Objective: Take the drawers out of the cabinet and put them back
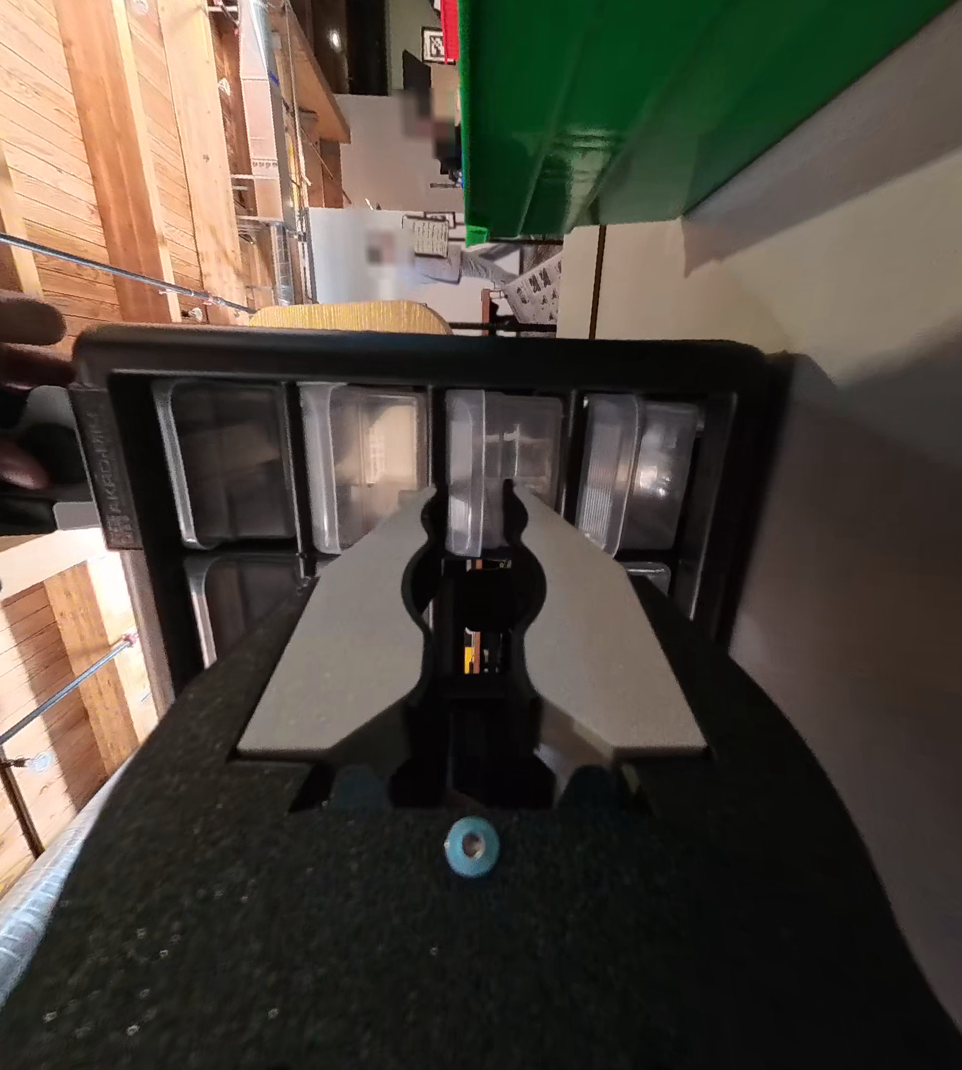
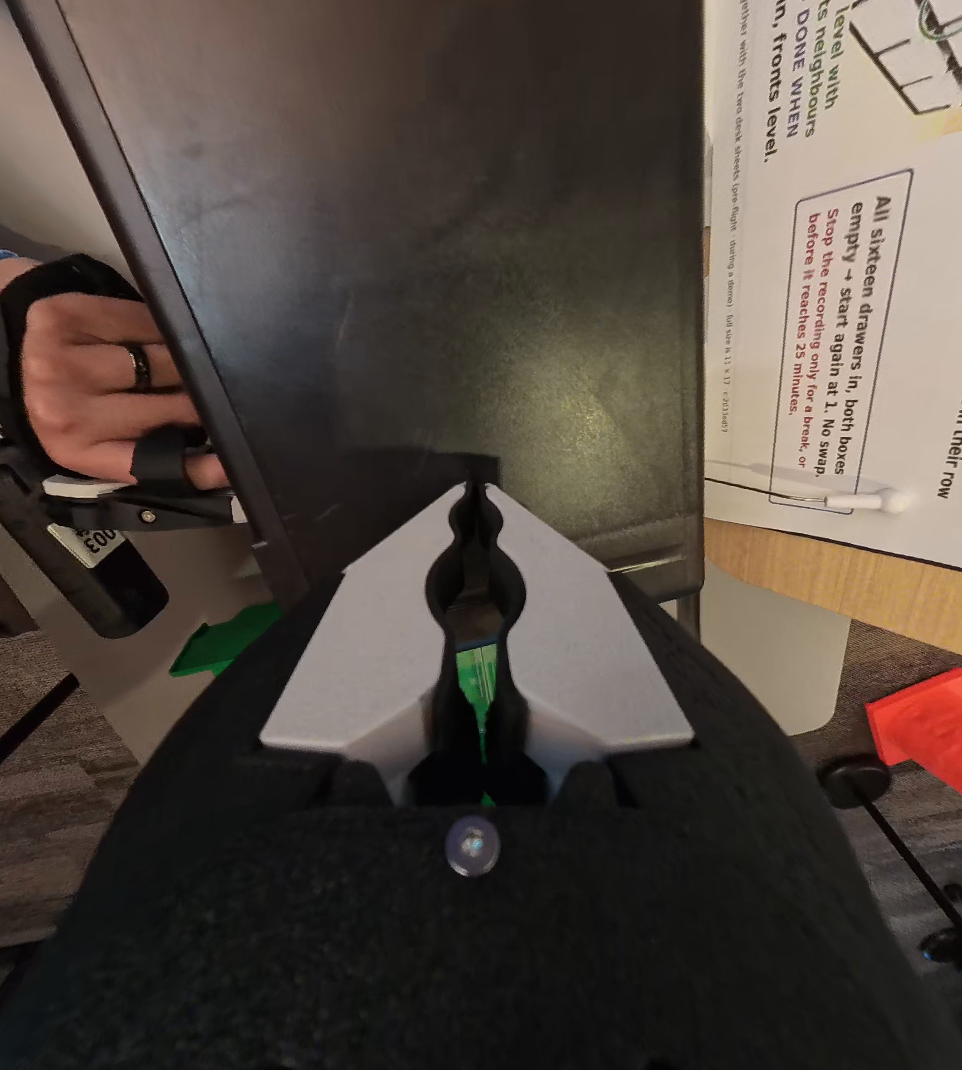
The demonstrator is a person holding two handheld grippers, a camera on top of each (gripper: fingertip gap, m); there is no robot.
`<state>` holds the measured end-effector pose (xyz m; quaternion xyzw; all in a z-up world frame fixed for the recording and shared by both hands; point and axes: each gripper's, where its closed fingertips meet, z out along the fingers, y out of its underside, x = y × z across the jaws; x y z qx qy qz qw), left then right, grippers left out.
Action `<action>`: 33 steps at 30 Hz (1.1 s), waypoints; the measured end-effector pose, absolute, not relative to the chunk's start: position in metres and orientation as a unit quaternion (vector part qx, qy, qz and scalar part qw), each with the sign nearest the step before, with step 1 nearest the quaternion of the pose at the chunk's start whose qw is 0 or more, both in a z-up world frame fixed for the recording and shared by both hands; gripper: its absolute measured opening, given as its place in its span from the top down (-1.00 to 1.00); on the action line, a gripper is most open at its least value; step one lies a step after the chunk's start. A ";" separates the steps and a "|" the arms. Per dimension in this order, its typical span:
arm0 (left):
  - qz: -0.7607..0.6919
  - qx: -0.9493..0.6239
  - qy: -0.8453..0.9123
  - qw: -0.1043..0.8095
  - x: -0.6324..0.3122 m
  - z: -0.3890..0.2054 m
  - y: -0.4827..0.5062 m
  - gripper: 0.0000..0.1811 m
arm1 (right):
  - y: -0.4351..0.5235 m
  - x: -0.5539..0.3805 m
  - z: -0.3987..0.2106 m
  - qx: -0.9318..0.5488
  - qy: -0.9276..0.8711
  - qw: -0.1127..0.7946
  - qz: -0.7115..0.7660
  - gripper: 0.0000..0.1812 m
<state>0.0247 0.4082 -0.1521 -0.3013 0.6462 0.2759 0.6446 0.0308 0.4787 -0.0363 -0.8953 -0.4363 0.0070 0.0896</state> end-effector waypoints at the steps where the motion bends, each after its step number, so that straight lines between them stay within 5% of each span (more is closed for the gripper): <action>1: 0.273 -0.303 0.646 0.646 0.025 -0.153 0.408 0.80 | 0.479 0.031 -0.036 -0.894 -0.438 0.088 0.002 1.00; 33: 0.206 -0.136 0.627 0.739 -0.036 -0.140 0.294 0.96 | 0.479 0.031 -0.036 -0.914 -0.393 0.102 0.013 1.00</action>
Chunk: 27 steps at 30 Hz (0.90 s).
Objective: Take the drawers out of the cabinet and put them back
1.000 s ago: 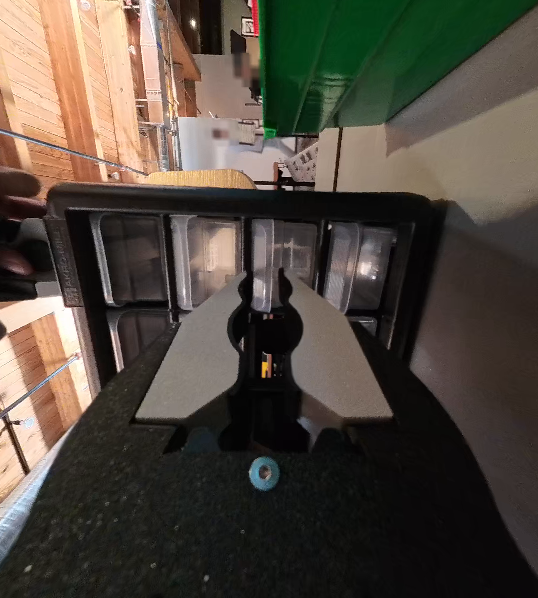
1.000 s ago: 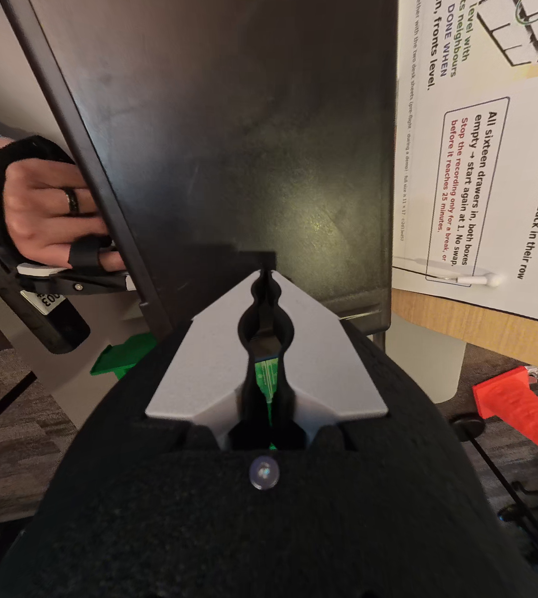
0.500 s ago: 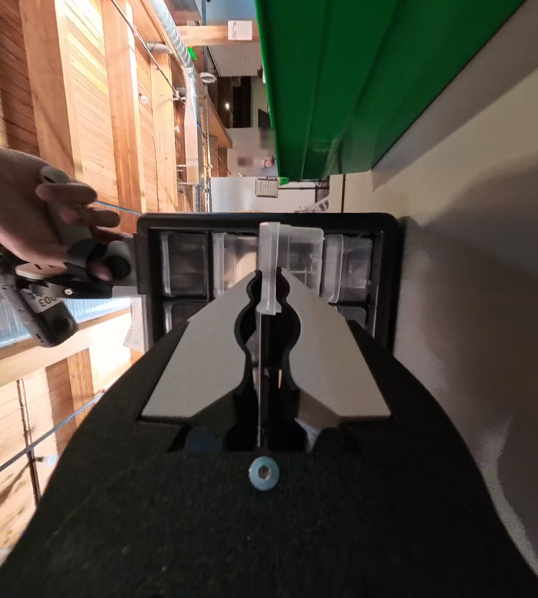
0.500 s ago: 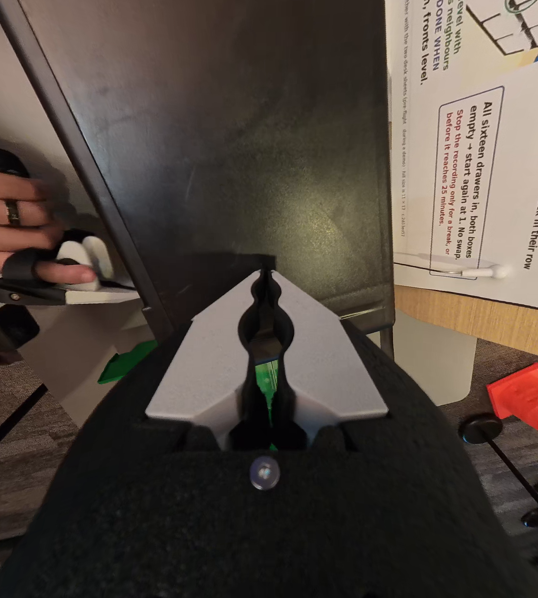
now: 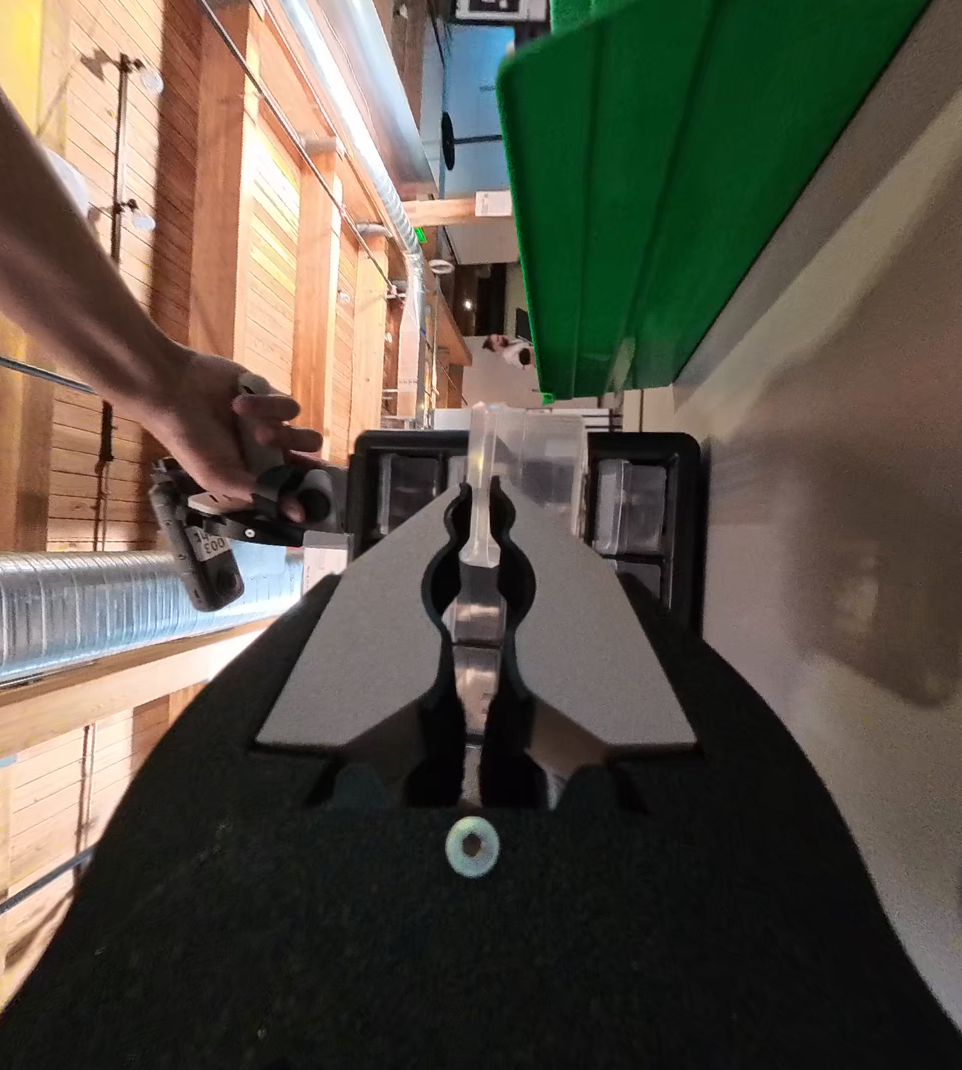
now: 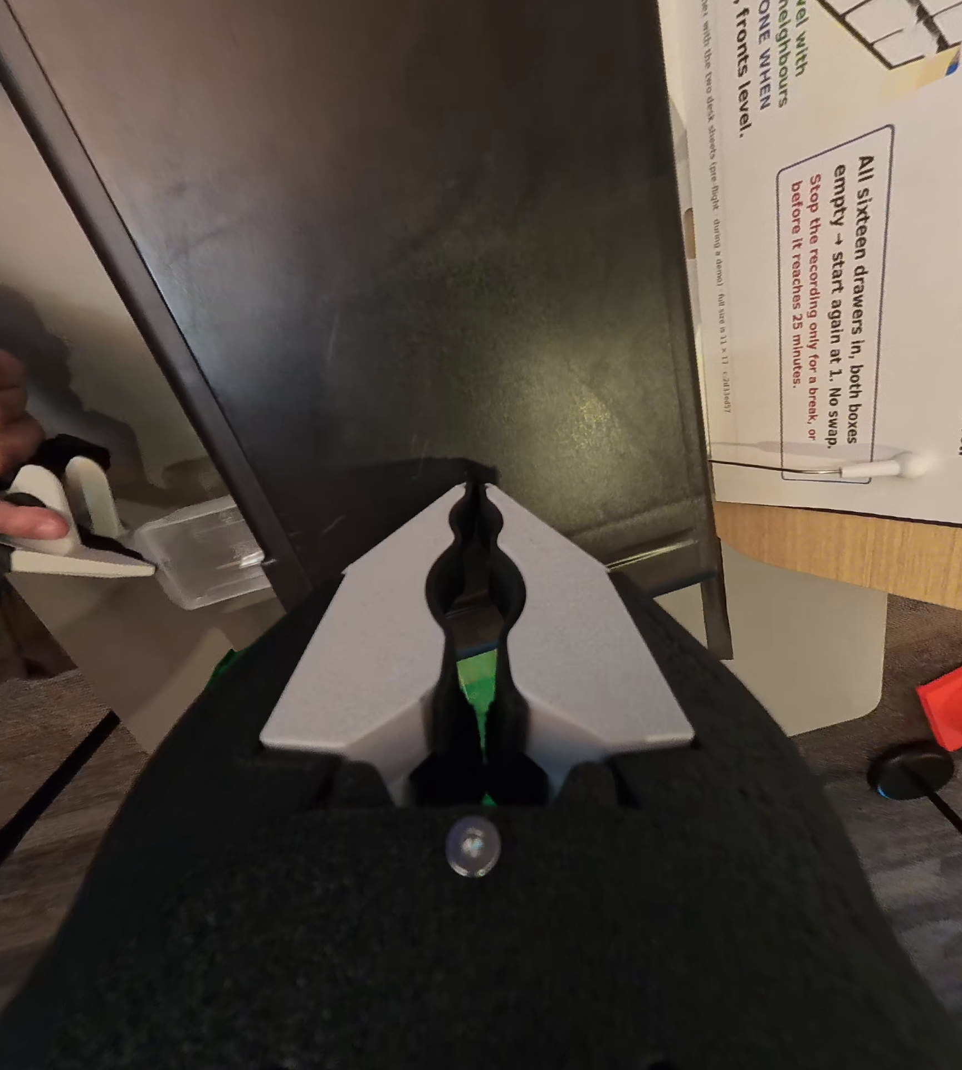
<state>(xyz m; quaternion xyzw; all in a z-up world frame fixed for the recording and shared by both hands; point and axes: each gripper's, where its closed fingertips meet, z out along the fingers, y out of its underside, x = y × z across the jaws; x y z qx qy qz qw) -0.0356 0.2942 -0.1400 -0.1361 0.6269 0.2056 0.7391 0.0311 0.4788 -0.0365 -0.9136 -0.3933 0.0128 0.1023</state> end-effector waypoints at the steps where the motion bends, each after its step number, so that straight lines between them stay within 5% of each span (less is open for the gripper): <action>1: 0.199 -0.130 0.622 0.746 -0.038 -0.138 0.289 0.97 | 0.479 0.031 -0.036 -0.914 -0.391 0.104 0.013 1.00; 9: 0.100 -0.095 0.605 0.784 -0.060 -0.119 0.240 1.00 | 0.479 0.031 -0.036 -0.915 -0.387 0.112 -0.002 1.00; 27: 0.031 0.025 0.776 0.629 -0.115 -0.208 0.239 0.78 | 0.478 0.032 -0.036 -0.920 -0.383 0.059 -0.055 1.00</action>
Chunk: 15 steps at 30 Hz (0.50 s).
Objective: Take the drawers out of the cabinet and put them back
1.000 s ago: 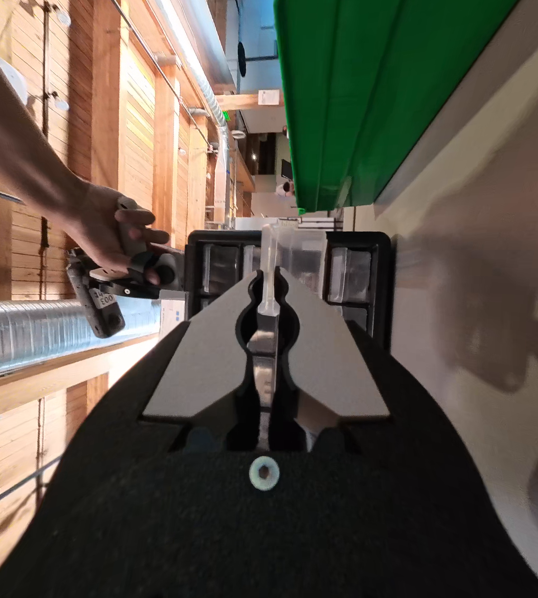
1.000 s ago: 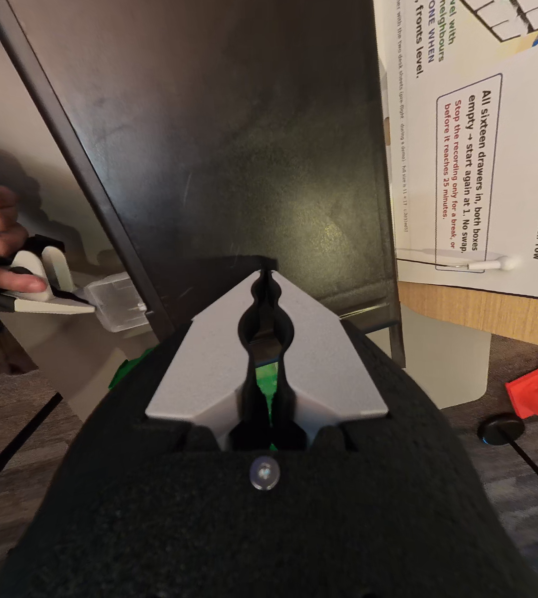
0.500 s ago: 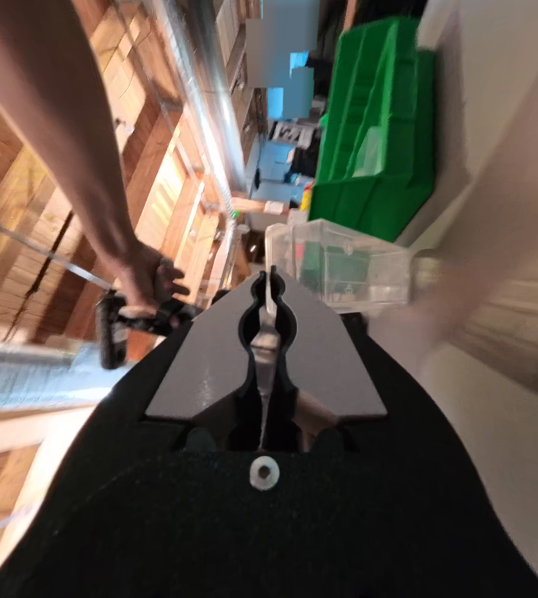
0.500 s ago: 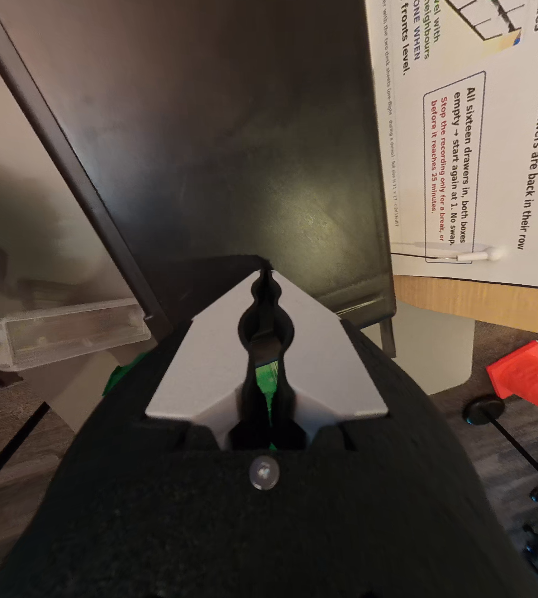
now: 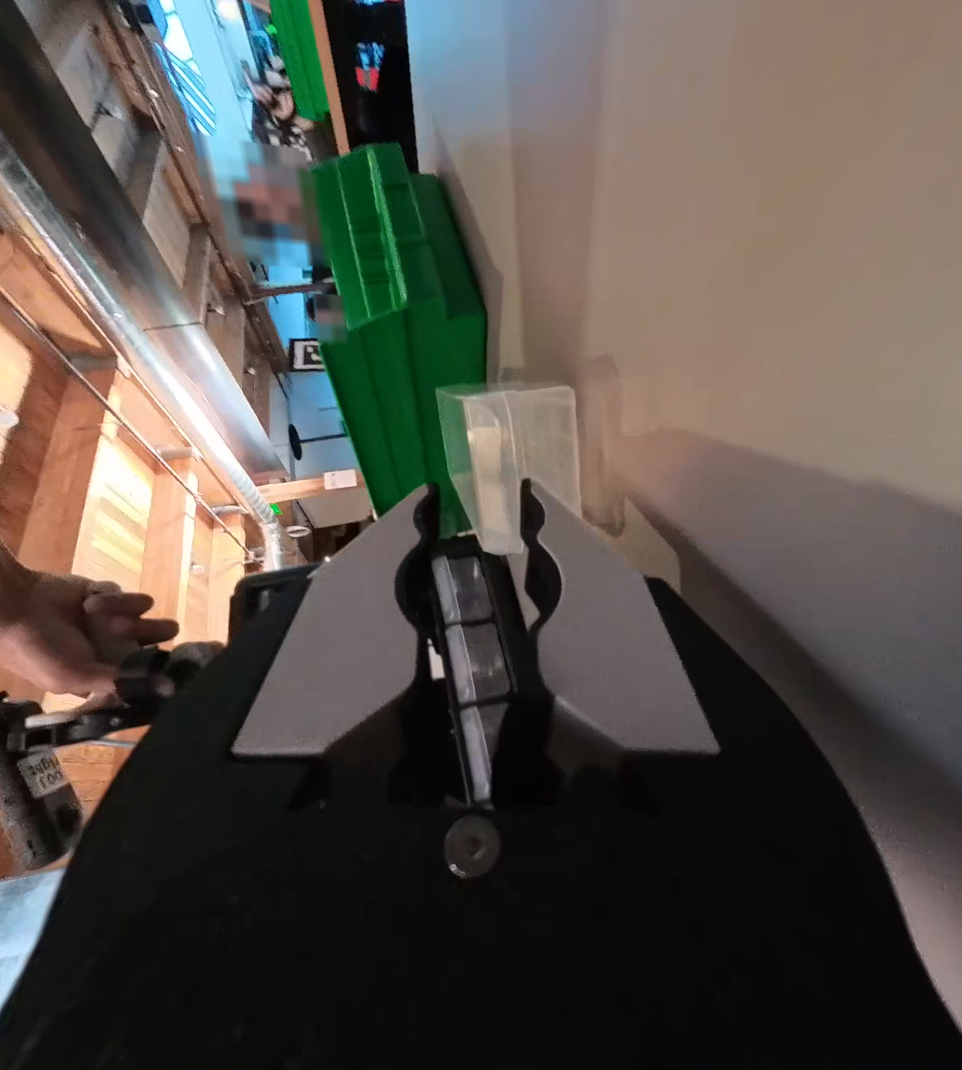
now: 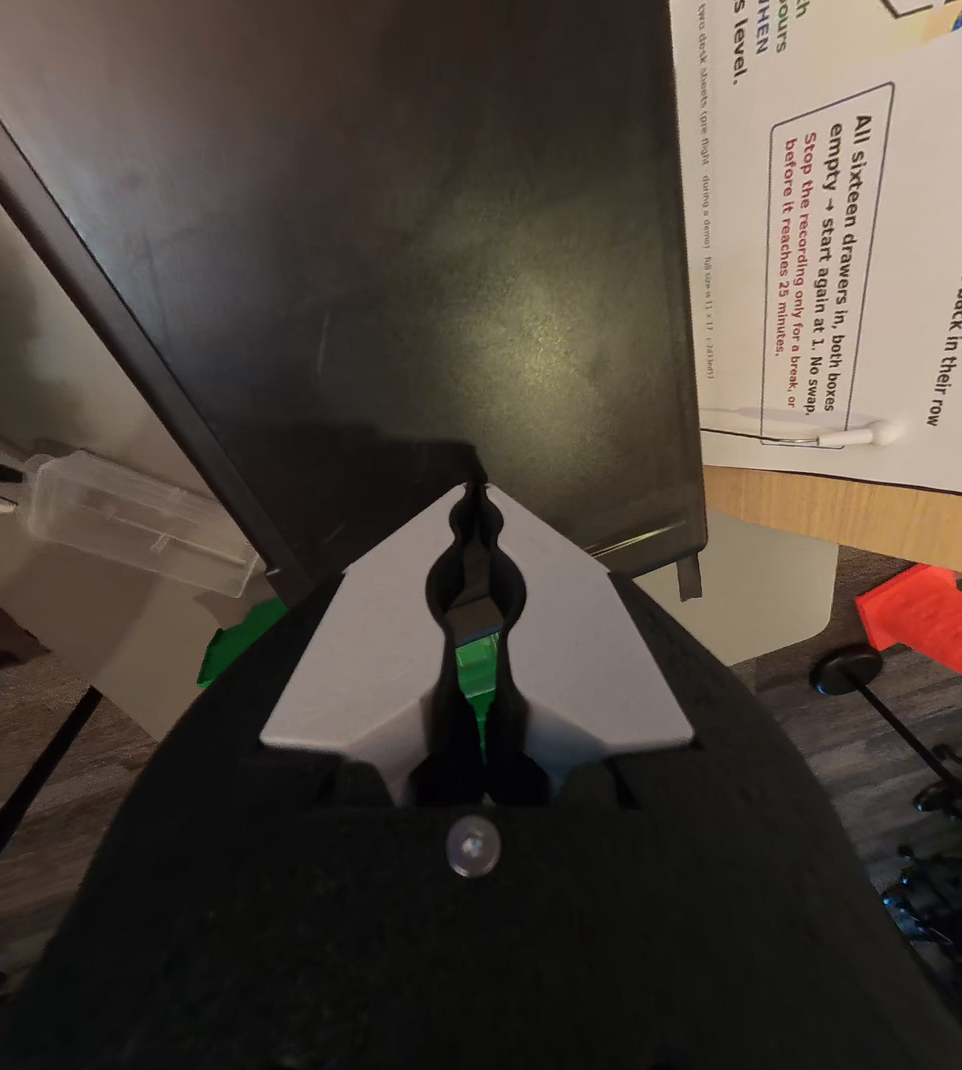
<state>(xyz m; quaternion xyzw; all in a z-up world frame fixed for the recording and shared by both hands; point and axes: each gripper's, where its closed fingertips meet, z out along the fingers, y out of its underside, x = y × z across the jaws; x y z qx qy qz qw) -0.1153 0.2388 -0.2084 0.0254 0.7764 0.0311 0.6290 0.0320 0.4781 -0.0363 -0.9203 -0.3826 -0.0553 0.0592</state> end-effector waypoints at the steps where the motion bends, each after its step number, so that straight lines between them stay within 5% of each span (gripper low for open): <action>1: 0.032 0.017 0.779 0.626 -0.119 -0.208 0.243 0.74 | 0.478 0.032 -0.036 -0.920 -0.384 0.059 -0.052 1.00; 15: 0.023 -0.186 0.809 0.558 -0.167 -0.212 0.300 0.59 | 0.482 0.029 -0.036 -0.919 -0.360 0.158 0.030 1.00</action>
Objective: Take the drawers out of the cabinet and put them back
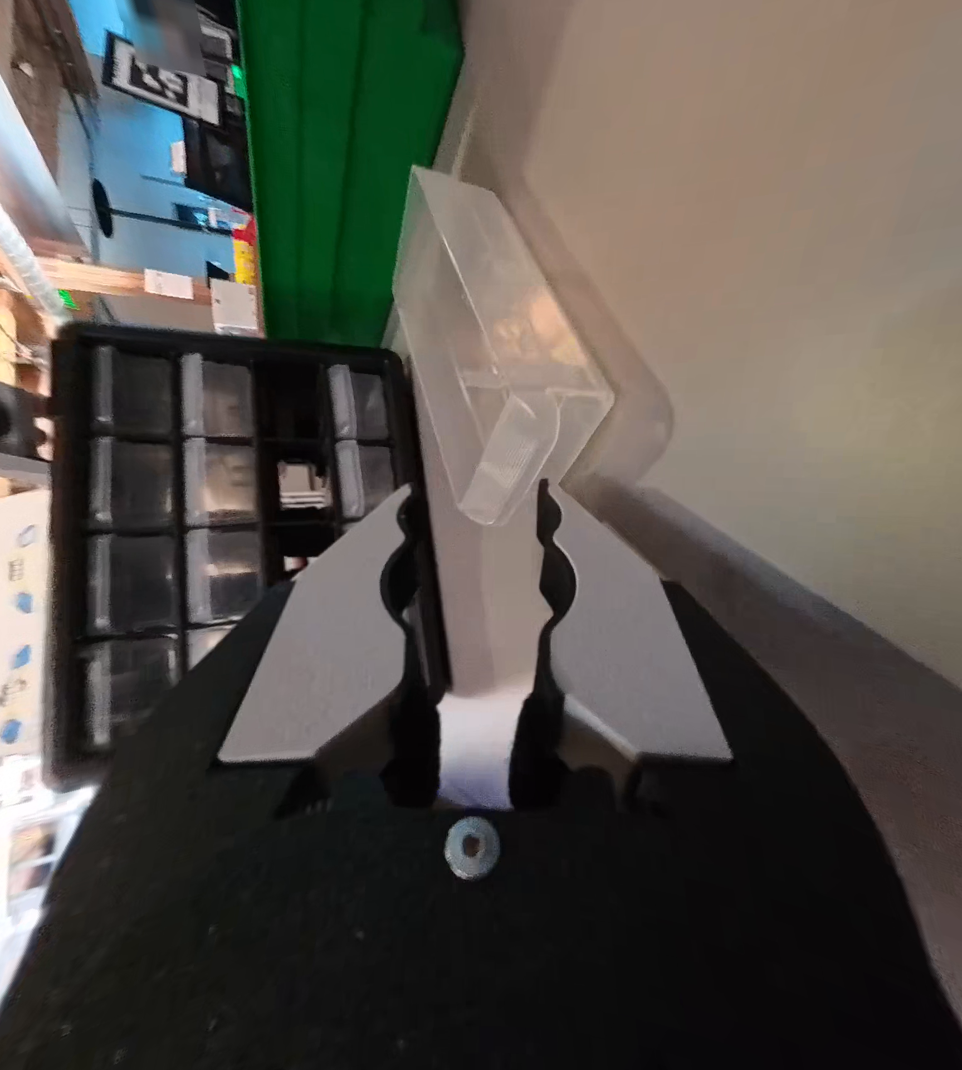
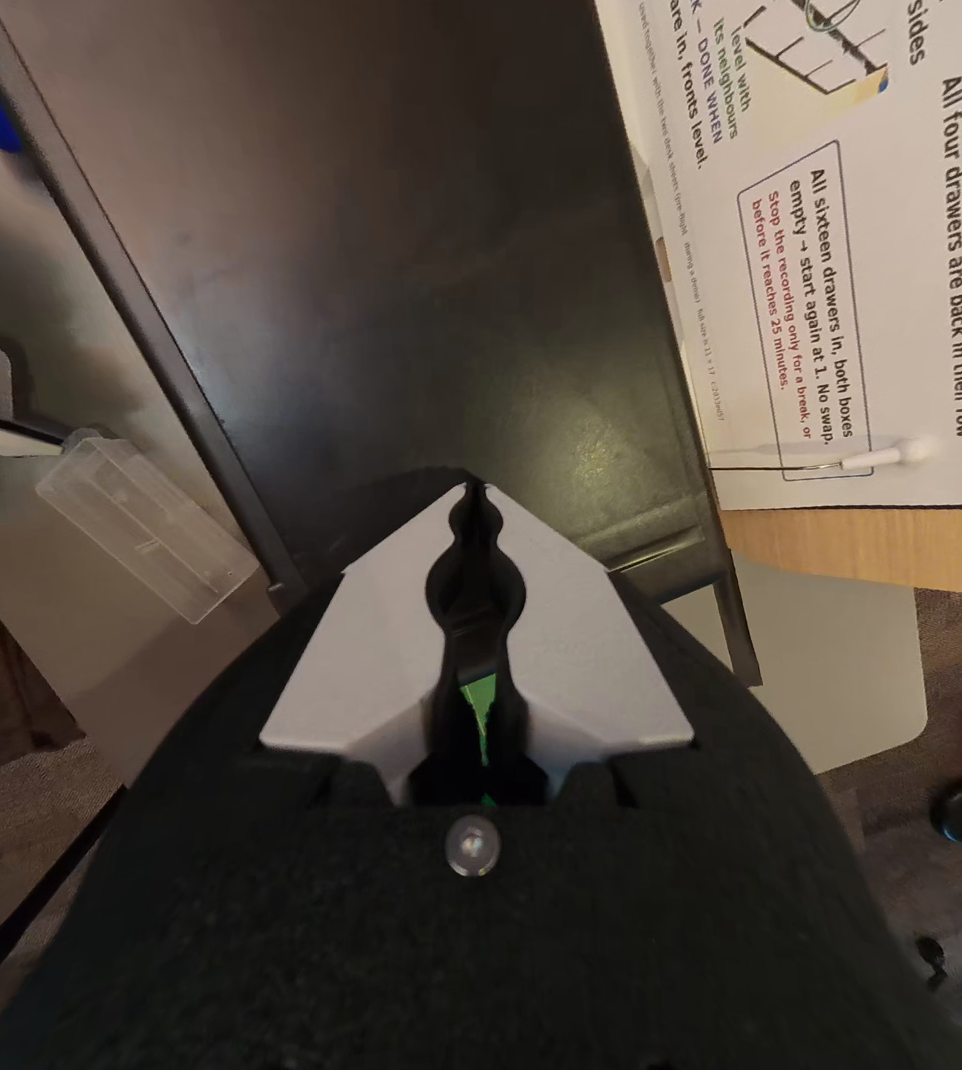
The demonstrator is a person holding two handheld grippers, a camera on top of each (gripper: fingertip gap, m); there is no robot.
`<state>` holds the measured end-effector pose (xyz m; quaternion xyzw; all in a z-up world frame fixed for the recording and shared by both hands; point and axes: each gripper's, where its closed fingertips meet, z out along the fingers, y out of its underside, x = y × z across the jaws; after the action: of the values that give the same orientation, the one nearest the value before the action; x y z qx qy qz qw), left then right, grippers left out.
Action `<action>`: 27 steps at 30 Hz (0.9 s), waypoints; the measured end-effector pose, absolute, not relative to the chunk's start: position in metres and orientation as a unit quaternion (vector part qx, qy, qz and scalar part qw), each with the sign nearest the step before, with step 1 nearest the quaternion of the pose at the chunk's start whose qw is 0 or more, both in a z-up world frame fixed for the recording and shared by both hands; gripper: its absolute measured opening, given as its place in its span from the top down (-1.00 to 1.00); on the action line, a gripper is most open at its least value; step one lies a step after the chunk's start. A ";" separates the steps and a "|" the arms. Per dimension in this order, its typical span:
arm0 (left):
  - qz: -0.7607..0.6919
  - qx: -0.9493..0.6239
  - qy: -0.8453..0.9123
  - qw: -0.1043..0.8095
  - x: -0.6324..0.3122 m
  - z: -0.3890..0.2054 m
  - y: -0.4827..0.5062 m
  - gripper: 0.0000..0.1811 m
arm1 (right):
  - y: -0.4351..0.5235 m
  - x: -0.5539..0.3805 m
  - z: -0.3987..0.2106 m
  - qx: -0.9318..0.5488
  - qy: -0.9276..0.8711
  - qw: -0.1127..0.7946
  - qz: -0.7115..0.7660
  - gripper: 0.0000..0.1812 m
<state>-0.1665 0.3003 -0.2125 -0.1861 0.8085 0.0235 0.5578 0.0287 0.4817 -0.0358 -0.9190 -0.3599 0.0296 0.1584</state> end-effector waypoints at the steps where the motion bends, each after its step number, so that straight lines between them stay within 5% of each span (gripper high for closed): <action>1: 0.015 -0.202 0.807 0.555 -0.165 -0.213 0.300 0.58 | 0.482 0.029 -0.036 -0.919 -0.359 0.161 0.028 1.00; 17: -0.169 -0.398 0.769 0.471 -0.156 -0.204 0.267 0.32 | 0.482 0.028 -0.036 -0.917 -0.359 0.168 0.038 1.00; 24: -0.367 -0.623 0.609 0.326 -0.191 -0.186 0.270 0.36 | 0.472 0.012 -0.016 -0.877 -0.413 0.246 0.007 1.00; 25: -0.394 -0.647 0.574 0.311 -0.193 -0.180 0.272 0.36 | 0.461 -0.002 -0.004 -0.862 -0.422 0.279 0.027 0.96; 27: -0.435 -0.668 0.525 0.299 -0.199 -0.168 0.276 0.38 | 0.434 -0.023 0.007 -0.841 -0.435 0.320 0.029 0.58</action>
<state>-0.1990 0.2762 -0.1676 -0.6683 0.5247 -0.4346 0.2987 -0.0231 0.4340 0.0066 -0.8413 -0.4347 0.0291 0.3202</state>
